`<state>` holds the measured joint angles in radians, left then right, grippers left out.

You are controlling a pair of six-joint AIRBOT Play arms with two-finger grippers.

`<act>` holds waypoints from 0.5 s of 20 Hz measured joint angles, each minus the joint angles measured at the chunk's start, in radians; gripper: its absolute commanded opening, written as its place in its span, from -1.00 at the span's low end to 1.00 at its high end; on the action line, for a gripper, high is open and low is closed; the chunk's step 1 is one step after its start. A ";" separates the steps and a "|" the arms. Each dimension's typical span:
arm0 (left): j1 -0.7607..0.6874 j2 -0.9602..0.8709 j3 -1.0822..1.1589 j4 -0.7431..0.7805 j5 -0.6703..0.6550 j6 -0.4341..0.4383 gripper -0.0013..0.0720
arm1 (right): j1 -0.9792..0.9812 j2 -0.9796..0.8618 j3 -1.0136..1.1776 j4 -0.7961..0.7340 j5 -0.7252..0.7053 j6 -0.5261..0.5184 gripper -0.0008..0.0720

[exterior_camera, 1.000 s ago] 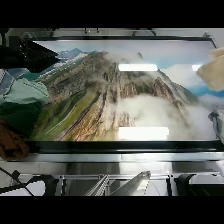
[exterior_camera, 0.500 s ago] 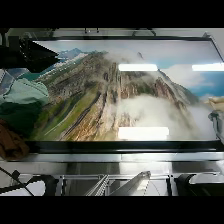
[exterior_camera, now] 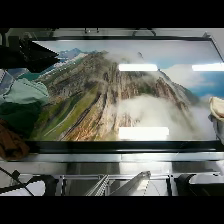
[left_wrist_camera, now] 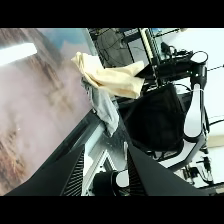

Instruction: Fold the shirts.

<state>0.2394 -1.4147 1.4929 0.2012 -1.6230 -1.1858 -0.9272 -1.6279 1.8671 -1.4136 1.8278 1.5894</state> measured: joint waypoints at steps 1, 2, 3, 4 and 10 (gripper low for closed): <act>0.000 0.000 0.000 0.000 0.000 0.000 -0.21 | -0.010 0.026 -0.058 -0.038 -0.003 0.009 -0.93; 0.000 0.000 0.000 0.000 0.000 0.000 -0.21 | -0.023 0.055 -0.116 -0.076 -0.010 0.016 -0.93; 0.000 0.000 0.000 0.000 0.000 0.001 -0.21 | -0.037 0.084 -0.170 -0.116 -0.021 0.019 -0.93; 0.000 0.000 0.000 0.000 0.000 0.003 -0.21 | -0.053 0.112 -0.222 -0.161 -0.030 0.024 -0.93; 0.000 0.000 0.000 0.001 0.000 0.044 -0.21 | -0.131 0.183 -0.413 -0.303 -0.089 0.014 -0.92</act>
<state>0.2394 -1.4147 1.4929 0.2020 -1.6230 -1.1419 -1.0584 -1.4448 1.4544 -1.7161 1.7386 1.6035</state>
